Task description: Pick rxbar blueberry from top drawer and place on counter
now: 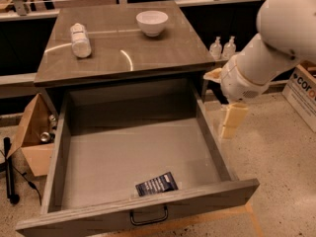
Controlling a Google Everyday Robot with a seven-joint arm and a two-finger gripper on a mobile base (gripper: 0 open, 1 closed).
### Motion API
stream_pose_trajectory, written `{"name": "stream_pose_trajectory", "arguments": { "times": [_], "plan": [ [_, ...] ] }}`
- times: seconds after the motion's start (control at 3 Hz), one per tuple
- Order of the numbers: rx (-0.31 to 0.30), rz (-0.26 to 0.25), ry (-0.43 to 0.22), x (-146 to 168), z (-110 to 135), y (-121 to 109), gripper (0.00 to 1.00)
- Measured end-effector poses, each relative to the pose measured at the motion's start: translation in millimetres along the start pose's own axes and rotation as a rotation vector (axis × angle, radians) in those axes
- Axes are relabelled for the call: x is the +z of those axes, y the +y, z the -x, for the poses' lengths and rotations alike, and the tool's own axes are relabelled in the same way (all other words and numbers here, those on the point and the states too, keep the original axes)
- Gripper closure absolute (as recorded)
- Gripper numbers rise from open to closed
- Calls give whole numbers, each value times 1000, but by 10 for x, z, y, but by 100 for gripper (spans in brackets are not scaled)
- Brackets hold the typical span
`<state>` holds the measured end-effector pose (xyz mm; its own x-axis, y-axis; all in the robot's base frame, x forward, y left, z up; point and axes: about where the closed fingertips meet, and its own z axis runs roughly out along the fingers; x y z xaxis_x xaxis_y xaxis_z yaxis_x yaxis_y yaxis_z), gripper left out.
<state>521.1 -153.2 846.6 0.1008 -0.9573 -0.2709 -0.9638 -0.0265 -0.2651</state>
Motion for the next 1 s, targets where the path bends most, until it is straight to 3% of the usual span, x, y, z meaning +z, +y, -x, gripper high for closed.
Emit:
{"name": "stream_pose_trajectory", "arguments": {
  "times": [0.67, 1.0],
  "plan": [
    [-140, 115, -76, 952, 74, 195, 0],
    [-140, 115, -76, 952, 75, 195, 0]
  ]
}}
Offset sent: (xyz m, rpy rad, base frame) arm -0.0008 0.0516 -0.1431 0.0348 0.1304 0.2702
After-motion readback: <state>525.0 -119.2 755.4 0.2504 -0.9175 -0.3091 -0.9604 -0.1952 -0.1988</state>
